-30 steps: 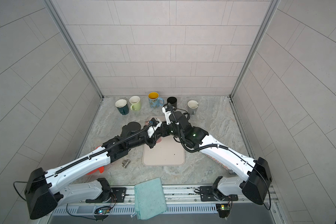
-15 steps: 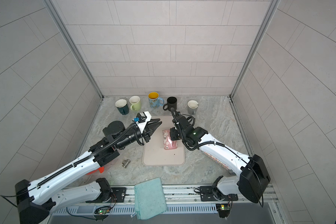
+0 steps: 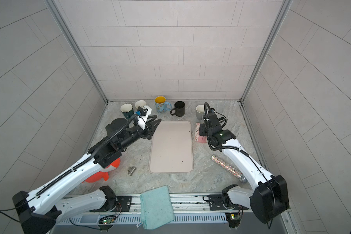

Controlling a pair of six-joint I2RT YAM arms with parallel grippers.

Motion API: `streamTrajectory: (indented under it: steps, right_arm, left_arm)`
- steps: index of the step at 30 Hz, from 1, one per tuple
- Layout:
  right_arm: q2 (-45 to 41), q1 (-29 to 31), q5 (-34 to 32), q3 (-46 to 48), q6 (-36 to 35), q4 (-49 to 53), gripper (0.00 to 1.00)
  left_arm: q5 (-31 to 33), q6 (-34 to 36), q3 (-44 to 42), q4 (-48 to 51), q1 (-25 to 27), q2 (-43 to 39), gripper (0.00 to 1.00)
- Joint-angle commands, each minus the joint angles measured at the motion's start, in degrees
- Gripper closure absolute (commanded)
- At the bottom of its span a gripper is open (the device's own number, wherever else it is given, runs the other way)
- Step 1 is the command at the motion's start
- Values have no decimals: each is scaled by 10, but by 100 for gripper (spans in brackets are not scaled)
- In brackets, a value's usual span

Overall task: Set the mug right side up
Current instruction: 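Open the left gripper while the right gripper carries the pink mug toward the grey mug, then lower the pink mug beside the grey mug and open the right gripper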

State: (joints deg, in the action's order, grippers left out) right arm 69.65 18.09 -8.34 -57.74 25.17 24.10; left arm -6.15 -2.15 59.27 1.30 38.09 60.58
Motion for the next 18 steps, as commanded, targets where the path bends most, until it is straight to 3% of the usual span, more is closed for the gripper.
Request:
streamTrajectory:
  steps: [1, 18]
  right_arm:
    - [-12, -28, -50, -7, -33, -80, 100]
    - [130, -116, -96, 41, -123, -420, 100]
  left_arm:
    - [-69, -76, 21, 29, -45, 12, 63]
    - [-163, -138, 21, 26, -127, 56, 63]
